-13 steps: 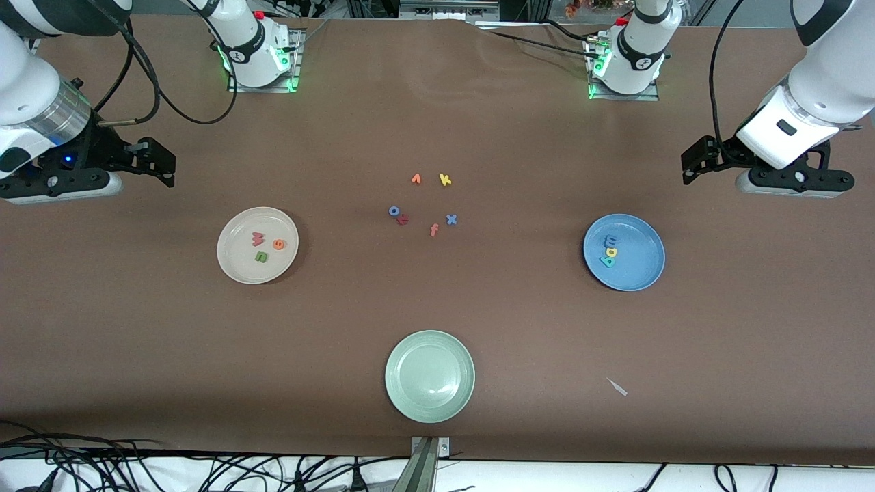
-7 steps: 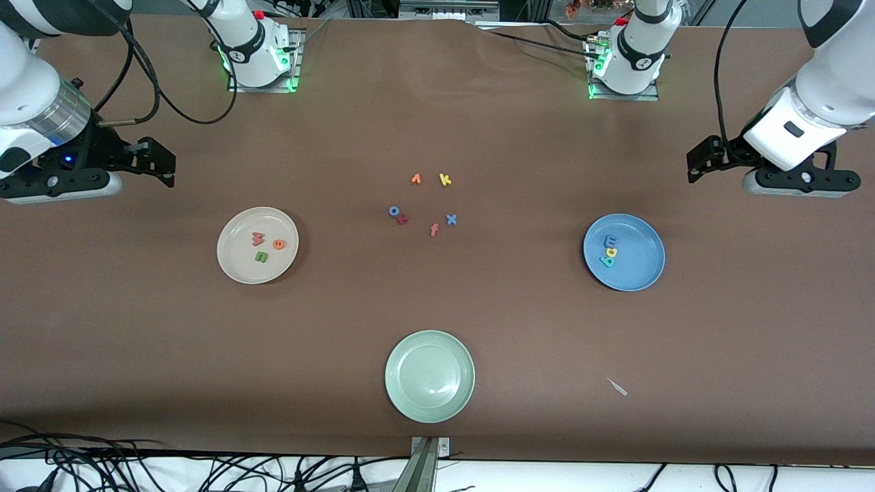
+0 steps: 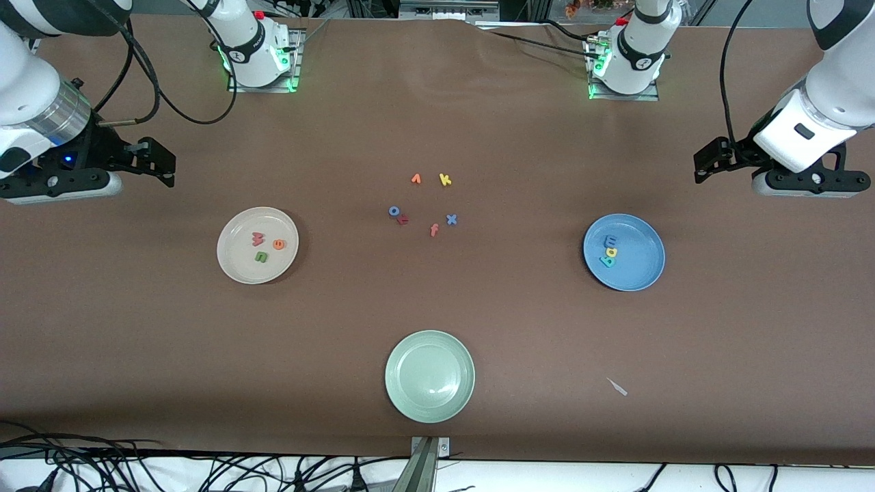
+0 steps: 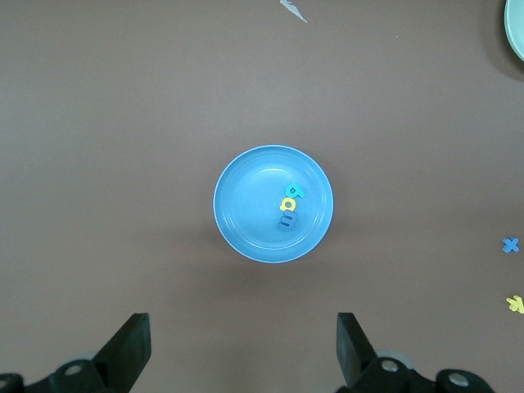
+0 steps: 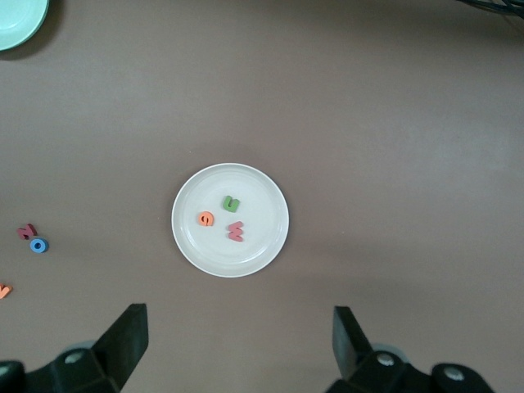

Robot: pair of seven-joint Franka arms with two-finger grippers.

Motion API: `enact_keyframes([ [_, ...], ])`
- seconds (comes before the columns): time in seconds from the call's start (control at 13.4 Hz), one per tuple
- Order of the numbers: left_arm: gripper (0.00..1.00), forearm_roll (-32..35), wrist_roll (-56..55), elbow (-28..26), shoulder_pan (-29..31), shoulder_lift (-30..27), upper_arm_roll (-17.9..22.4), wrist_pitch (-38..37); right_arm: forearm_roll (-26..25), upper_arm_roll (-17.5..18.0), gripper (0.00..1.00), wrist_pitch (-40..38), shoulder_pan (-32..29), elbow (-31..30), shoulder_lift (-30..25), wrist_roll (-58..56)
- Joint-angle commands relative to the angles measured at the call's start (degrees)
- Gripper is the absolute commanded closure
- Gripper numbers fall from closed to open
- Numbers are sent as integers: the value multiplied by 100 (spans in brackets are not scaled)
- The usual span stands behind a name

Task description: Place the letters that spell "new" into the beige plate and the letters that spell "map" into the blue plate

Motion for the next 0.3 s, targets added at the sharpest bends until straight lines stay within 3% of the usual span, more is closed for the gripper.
enact_keyframes([
  [0.0, 0, -96, 26, 126, 7, 82, -10, -95, 87, 22, 0, -112, -23, 153, 61, 6],
  [0.22, 0, -96, 26, 126, -1, 82, -45, -104, 87, 22, 0, -112, -23, 162, 61, 6],
])
